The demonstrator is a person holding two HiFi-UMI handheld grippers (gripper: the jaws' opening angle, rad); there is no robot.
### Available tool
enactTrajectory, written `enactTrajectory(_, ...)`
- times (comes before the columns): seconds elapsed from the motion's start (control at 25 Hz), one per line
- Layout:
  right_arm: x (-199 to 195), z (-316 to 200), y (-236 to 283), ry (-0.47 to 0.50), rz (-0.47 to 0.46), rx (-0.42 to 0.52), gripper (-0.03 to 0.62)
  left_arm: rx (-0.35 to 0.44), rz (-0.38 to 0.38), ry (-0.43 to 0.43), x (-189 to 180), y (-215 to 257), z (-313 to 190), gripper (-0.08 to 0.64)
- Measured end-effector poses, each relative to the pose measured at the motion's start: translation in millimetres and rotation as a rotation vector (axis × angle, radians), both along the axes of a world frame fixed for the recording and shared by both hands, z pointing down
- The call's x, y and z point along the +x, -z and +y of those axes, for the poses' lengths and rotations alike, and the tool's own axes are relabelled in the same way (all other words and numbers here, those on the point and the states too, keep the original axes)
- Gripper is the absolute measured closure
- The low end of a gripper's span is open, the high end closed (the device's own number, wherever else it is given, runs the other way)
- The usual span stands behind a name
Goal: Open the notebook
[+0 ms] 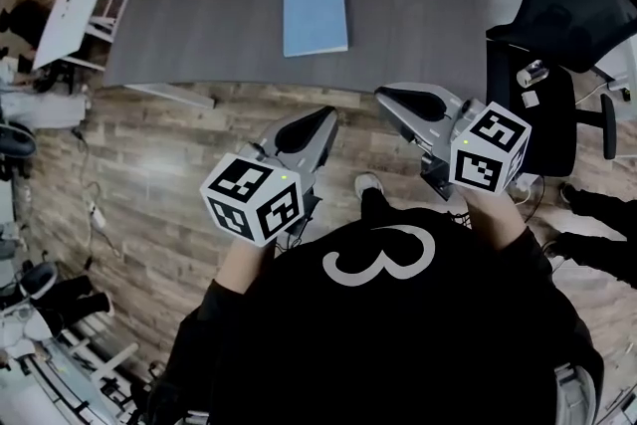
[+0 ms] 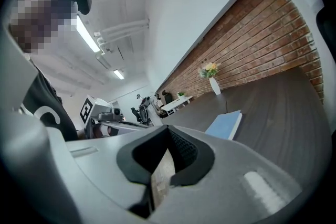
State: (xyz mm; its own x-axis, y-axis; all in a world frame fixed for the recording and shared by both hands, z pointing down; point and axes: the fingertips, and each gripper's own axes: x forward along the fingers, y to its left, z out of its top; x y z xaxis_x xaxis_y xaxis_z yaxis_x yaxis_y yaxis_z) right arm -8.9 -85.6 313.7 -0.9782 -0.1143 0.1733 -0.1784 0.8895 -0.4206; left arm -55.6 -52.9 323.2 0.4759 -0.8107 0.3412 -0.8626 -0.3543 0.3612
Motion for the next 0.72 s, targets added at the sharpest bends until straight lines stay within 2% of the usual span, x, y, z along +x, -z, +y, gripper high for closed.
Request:
enactTrajectory(0.12,1.8,-26.2,-3.0,-0.011,0.002,-0.007,0.591,0.037,-0.002,-0.023,2.5,3.2,-28.3,0.548)
enactTrajectory(0.28,9.0,-59.1,-7.0,-0.029,0.001,-0.007,0.591,0.028,-0.031,-0.026,2.0,-0.9,-64.5,0.548)
enactTrajectory(0.52,12.4,-86.6,-21.3,-0.050,0.003,-0.022,0.591,0.044,-0.132,0.028,-10.7,-19.8,-97.3,0.547)
enactTrajectory(0.6,12.3,-89.4,-28.6,-0.051,0.008,-0.033,0.591,0.026,-0.156,0.041,-15.2,-31.4,-101.7,0.502)
enactTrajectory(0.72,12.6,-95.6,-37.2,-0.060,0.017,-0.048,0.591,0.014,-0.206,0.046,-19.0,-43.7,-111.4,0.483)
